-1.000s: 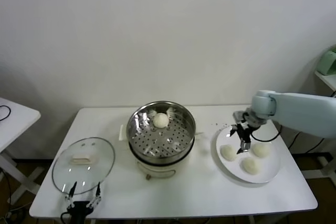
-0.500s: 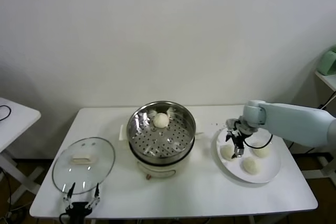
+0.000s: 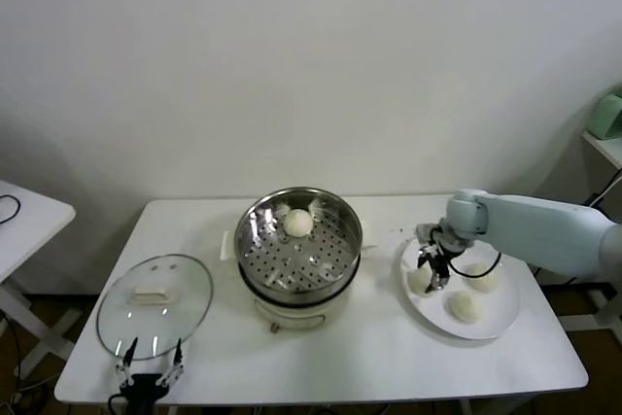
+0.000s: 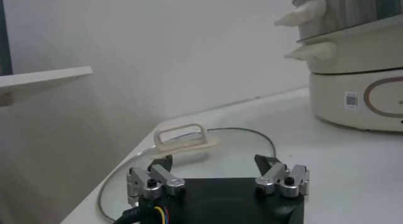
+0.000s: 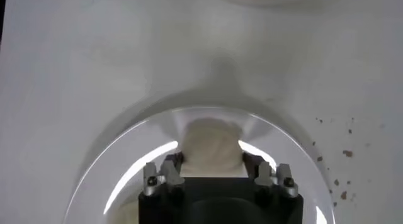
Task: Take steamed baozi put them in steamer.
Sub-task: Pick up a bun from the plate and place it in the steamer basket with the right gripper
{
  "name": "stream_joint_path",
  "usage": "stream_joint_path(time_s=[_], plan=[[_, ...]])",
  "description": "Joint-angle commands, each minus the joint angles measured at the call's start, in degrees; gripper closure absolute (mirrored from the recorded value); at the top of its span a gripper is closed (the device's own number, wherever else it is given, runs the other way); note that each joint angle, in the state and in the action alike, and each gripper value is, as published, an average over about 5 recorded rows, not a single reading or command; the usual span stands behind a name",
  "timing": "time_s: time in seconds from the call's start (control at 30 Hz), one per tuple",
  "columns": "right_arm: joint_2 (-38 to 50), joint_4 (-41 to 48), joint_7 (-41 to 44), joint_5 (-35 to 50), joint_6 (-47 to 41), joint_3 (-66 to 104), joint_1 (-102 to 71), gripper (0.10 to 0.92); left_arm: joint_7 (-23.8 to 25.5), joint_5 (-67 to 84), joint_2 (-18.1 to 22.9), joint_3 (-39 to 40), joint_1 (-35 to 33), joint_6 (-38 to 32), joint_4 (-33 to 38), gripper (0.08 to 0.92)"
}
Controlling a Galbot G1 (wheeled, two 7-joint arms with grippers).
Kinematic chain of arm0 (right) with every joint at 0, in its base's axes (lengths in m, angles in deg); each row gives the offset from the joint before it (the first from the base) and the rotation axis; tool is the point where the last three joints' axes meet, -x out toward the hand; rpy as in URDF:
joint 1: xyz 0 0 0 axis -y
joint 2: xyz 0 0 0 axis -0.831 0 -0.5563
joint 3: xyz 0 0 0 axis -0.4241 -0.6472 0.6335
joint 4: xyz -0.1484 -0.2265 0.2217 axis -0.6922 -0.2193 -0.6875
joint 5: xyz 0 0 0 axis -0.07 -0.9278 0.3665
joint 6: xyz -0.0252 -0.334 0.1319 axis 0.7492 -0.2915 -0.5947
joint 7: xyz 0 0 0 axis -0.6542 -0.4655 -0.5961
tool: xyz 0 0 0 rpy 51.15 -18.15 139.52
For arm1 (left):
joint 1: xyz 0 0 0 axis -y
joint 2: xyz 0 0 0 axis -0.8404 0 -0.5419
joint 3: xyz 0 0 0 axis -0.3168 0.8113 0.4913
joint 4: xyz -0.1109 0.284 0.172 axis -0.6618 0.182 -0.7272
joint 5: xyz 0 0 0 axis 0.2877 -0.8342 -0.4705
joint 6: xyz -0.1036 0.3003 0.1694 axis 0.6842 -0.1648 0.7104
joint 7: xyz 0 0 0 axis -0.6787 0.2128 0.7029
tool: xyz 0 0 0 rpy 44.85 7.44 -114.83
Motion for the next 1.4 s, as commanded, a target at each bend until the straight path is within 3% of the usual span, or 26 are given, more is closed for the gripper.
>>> stream_joint_path(time_s=[0.03,0.37,0.77,1.07,1.4], plan=[[0.27,-0.6,1.47,-0.27,0.37,-0.66,2.07,0.413,-0.06,-0.08,0.08,0.01,-0.02,0.09,0.05,0.177],[-0.74,-6.52,7.19,7.77,3.22,-12.11,22.86,0.416,-0.08,0.04,0.02,0.01,-0.37,0.26,0.91,0.177],[-10.74,-12.98,11.54,27.39,2.44,-17.22,47.09,0.417,-0.01,0.04,-0.47,0.12,-0.45,0.15,1.53,0.177],[-22.4,-15.01,4.06,37.67,-6.02,-7.22,43.06,0.417,0.05,-0.31,-0.43,0.72,0.09,-0.21,1.56,0.177],[-32.81,-4.23,1.37,34.21,-8.08,-1.22,26.61,0.418,0.12,-0.41,-0.2,0.59,0.08,-0.19,2.14,0.177]])
